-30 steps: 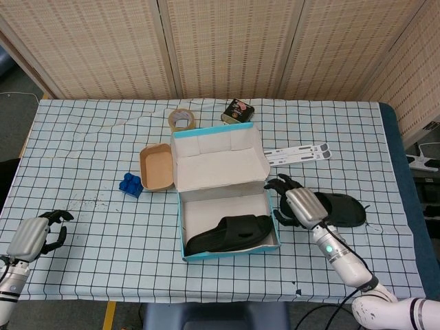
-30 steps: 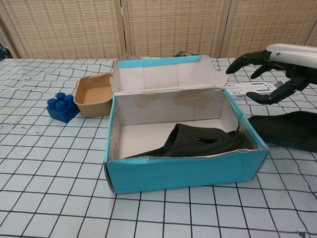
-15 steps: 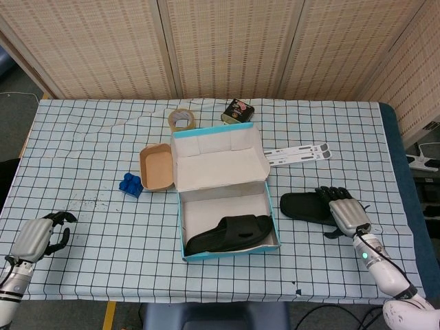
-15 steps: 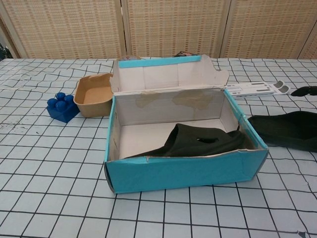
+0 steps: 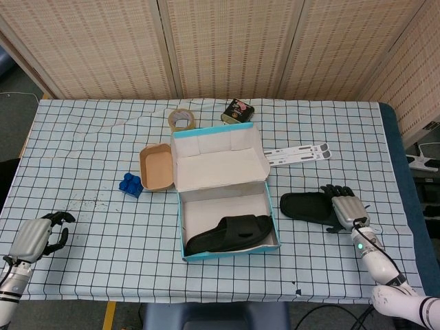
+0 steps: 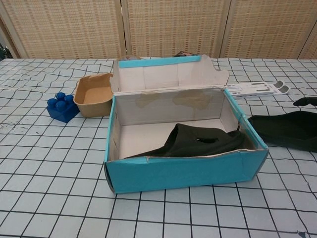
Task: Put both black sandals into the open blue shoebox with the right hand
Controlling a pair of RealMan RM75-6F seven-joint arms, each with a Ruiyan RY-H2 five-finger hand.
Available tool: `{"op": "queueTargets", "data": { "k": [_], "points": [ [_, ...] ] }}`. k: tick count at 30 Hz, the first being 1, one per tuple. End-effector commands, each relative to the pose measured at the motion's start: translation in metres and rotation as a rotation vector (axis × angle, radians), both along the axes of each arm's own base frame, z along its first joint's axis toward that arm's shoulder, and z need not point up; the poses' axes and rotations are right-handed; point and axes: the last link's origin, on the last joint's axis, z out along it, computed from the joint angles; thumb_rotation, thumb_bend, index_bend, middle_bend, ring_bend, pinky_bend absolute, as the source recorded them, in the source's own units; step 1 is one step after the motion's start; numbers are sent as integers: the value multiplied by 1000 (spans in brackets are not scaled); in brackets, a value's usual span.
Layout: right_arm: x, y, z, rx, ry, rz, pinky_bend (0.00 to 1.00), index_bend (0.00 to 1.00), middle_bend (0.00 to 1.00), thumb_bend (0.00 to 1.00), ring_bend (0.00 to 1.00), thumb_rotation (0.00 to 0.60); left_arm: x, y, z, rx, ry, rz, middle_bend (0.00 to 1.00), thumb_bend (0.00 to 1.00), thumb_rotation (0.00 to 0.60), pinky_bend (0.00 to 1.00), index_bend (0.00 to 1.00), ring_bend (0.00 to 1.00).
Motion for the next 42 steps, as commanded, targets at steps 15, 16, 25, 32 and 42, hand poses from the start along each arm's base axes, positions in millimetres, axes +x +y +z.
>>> {"op": "queueTargets", "data": {
  "k": [15, 16, 25, 32, 42],
  "points": [
    [-5, -8, -7, -64, -37, 4, 409, 490, 465, 0, 345, 600, 0, 0, -1, -7, 4, 1, 385, 579, 600, 551, 389, 399],
    [-4, -8, -5, -74, -40, 9, 417, 501, 472, 0, 353, 600, 0, 0, -1, -8, 4, 2, 385, 579, 600, 551, 389, 399],
    [23, 2, 26, -268, -36, 154, 460, 550, 507, 0, 391, 600, 0, 0, -3, -17, 9, 4, 386, 579, 600, 551, 390, 400],
    [61, 14, 29, -405, -28, 355, 469, 558, 514, 0, 399, 600, 1, 0, -6, -32, 22, -1, 385, 579, 600, 551, 389, 399],
    [166, 6, -21, -373, -307, 674, 470, 559, 514, 0, 400, 600, 1, 0, -2, -13, 9, 0, 385, 579, 600, 551, 389, 400]
  ]
}}
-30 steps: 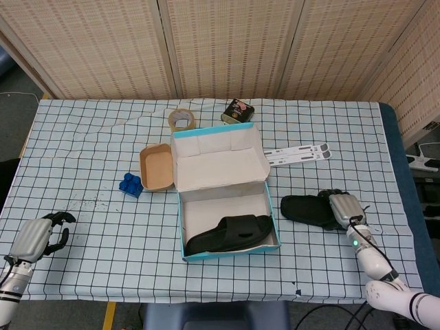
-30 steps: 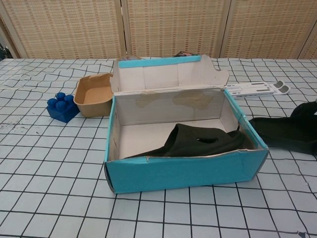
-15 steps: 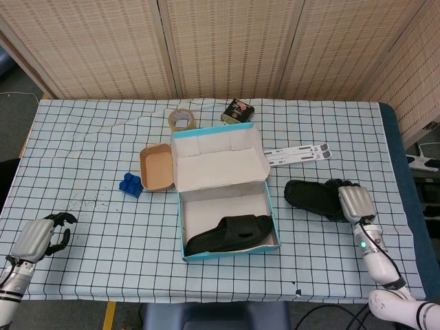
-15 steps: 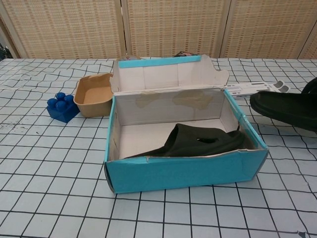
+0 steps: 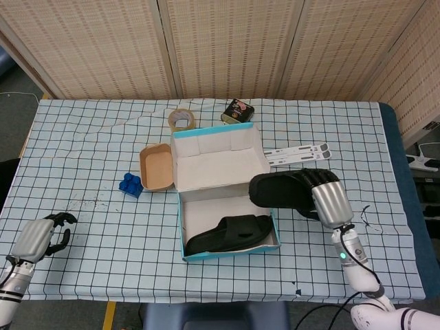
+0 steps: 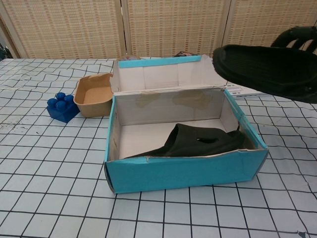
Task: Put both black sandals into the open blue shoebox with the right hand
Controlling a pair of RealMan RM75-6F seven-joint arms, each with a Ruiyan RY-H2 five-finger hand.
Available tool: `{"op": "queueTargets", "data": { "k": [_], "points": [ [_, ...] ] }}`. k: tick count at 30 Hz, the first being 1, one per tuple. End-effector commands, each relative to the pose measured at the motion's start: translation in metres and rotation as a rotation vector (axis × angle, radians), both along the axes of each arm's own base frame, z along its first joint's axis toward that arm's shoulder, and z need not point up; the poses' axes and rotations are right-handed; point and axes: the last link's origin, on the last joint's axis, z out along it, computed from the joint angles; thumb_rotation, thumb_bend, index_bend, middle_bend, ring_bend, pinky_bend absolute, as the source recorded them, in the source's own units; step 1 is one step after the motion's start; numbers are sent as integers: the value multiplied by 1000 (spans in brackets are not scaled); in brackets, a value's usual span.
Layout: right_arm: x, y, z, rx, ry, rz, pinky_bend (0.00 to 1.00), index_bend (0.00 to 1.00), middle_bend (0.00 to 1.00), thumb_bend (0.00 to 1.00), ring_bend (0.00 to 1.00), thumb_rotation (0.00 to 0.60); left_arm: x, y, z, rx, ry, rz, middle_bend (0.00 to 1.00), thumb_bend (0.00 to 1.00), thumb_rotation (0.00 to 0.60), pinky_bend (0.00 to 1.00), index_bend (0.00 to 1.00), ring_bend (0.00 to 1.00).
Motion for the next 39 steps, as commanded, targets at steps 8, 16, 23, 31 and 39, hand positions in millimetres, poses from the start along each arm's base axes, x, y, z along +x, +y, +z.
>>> {"op": "queueTargets", "data": {
  "k": [8, 16, 23, 31, 39],
  "points": [
    [116, -19, -76, 9, -120, 275, 470, 568, 514, 0, 401, 600, -1, 0, 3, 4, -14, 1, 386, 580, 600, 551, 389, 399],
    [138, -27, -111, -16, -92, 295, 477, 582, 518, 0, 410, 600, -2, 0, 4, 4, -25, 0, 385, 581, 600, 551, 389, 399],
    [130, -30, -138, -10, -14, 284, 476, 584, 521, 0, 410, 600, -3, 1, 5, 5, -30, 7, 385, 580, 600, 551, 390, 399],
    [113, -36, -155, 2, 54, 265, 477, 586, 524, 0, 411, 600, -4, 2, 5, 5, -34, 13, 385, 580, 600, 551, 390, 399],
    [101, -35, -162, 12, 95, 252, 477, 586, 524, 0, 411, 600, -4, 1, 4, 2, -34, 12, 385, 580, 600, 551, 389, 399]
  ]
}}
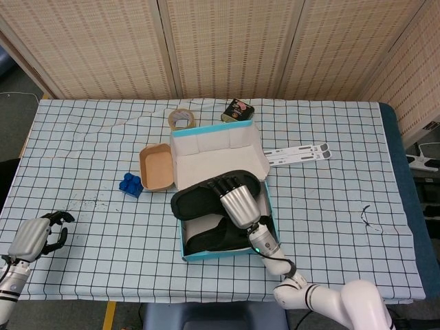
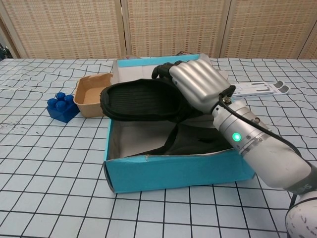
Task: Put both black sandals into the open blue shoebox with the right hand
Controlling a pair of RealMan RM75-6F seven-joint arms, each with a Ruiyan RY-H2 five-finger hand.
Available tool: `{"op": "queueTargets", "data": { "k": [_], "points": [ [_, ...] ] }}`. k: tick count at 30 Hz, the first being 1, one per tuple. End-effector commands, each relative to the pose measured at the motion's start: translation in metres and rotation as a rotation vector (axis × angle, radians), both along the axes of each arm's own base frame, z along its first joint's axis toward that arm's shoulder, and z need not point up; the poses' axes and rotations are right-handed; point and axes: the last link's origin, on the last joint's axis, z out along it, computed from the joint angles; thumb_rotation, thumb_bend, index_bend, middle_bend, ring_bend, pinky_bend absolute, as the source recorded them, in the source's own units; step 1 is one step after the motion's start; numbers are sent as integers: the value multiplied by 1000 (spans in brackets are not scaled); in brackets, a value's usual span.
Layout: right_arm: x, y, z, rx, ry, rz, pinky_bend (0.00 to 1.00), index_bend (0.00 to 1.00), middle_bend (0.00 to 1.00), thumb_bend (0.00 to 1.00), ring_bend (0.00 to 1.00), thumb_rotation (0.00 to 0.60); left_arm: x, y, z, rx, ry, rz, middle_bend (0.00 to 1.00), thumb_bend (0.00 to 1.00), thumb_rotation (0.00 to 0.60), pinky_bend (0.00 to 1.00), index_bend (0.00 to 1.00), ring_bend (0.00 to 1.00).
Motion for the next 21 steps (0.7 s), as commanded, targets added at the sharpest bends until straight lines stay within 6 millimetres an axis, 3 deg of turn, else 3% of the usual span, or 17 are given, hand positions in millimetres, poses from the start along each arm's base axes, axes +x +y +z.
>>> {"op": "queueTargets", "data": {
  "k": [1, 21],
  "points": [
    [-4, 1, -2, 2, 15, -2, 477, 586, 524, 0, 412, 600, 0, 0, 0, 0, -1, 0, 385, 580, 600, 551, 389, 399],
    [-31, 4, -11, 15, 103, -66, 477, 561, 524, 0, 411, 600, 0, 0, -1, -4, 5, 2, 386, 580, 600, 551, 389, 400]
  ]
}}
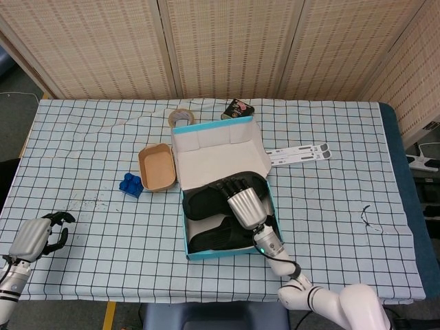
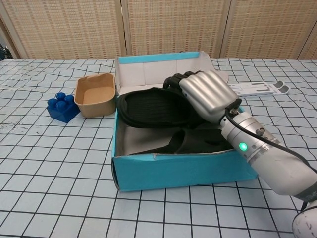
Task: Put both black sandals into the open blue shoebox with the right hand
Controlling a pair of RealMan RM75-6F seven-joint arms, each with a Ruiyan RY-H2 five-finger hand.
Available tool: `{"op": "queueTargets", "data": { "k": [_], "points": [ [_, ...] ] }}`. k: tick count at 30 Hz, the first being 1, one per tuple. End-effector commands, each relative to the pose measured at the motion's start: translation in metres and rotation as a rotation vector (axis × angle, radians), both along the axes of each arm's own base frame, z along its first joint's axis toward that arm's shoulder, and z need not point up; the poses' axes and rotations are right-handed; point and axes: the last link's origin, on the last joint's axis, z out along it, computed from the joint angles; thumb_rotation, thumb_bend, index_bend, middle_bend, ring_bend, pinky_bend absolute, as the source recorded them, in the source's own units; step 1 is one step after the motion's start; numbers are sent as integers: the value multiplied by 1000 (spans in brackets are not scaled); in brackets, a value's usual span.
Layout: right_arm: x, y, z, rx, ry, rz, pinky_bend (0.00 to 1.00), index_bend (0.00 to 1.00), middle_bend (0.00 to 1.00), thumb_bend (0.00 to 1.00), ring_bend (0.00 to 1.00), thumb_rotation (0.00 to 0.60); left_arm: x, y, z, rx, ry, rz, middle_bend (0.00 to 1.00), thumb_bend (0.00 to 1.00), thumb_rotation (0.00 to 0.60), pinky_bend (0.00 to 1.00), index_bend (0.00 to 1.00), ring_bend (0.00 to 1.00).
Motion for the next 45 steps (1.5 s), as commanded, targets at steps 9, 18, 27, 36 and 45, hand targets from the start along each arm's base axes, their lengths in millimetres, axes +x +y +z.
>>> {"op": "queueTargets", "data": {
  "k": [9, 18, 27, 36, 45],
  "points": [
    [2, 13, 11, 96, -49, -49, 407, 382, 427, 0, 309, 600, 0, 0, 0, 0, 1, 0, 385, 580, 600, 552, 389, 400],
    [8, 20, 29, 132, -70, -71, 347, 327, 386, 0, 253, 600, 0, 0, -2, -3, 8, 0, 386, 580, 600, 551, 389, 400],
    [0, 22, 25, 137, -21, -93, 345, 323, 378, 0, 250, 600, 0, 0, -1, 1, 5, 2, 385, 579, 600, 552, 389, 399],
    [-4, 20, 27, 161, 3, -119, 180, 137, 177, 0, 60, 600, 0, 0, -1, 0, 2, 4, 385, 581, 600, 551, 389, 400],
    [-1, 19, 36, 155, -26, -110, 80, 69, 84, 0, 0, 600, 0, 1, -1, -4, 4, 4, 385, 580, 600, 552, 389, 402]
  ]
}}
